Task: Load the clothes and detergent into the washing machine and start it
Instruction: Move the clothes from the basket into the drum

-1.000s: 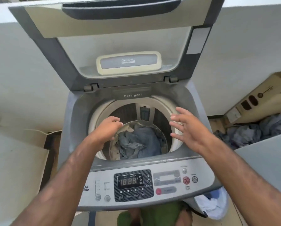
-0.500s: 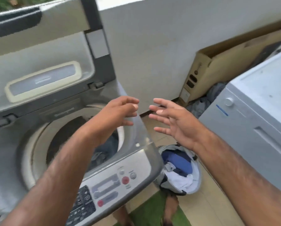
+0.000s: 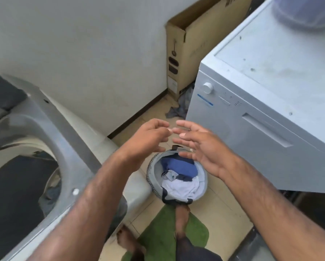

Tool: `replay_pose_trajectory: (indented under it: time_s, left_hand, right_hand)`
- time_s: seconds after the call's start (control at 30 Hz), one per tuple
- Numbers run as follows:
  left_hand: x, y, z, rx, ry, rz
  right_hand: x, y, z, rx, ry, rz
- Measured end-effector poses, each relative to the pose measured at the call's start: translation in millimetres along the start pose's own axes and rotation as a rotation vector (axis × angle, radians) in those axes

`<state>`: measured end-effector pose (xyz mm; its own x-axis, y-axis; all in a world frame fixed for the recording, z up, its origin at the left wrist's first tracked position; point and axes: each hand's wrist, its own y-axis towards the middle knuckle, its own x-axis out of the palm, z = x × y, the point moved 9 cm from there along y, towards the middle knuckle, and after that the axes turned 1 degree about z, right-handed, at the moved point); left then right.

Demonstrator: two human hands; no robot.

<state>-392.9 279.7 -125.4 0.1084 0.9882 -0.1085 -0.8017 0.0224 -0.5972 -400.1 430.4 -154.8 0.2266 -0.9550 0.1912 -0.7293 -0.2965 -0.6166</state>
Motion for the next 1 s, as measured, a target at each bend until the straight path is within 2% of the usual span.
replay_pose_trajectory:
  time_s: [0.23, 0.4, 0.53, 0.67, 0.77, 1.0]
  left_hand:
    - [56.4, 80.1, -123.4, -0.275, -0.082, 0.044]
    - [85.0, 132.7, -247.7, -0.471, -0.106, 0.079]
    - [100.3, 180.6, -347.6, -0.621, -0.104, 0.117]
    - [112.4, 227.1, -416.6, -0.695, -0.090, 0.150]
    - [119.4, 263.0, -451.0, -0.707, -0.083, 0.153]
    - [130.7, 356.9, -498.1, -0.596, 0.048, 0.148]
  right_hand:
    - [-81.0, 62.0, 134.0, 0.218, -0.087, 0.148]
    - [-126.0, 106.8, 265.0, 0.421, -0.172, 0.165]
    - [-159.8, 156.4, 348.7, 0.511, -0.255, 0.167]
    - [-187.7, 222.1, 414.5, 0.519, -0.388, 0.168]
    - [-202.3, 278.8, 446.2, 0.453, -0.518, 0.164]
    - [-220.7, 374.3, 490.4, 0.353, -0.932, 0.164]
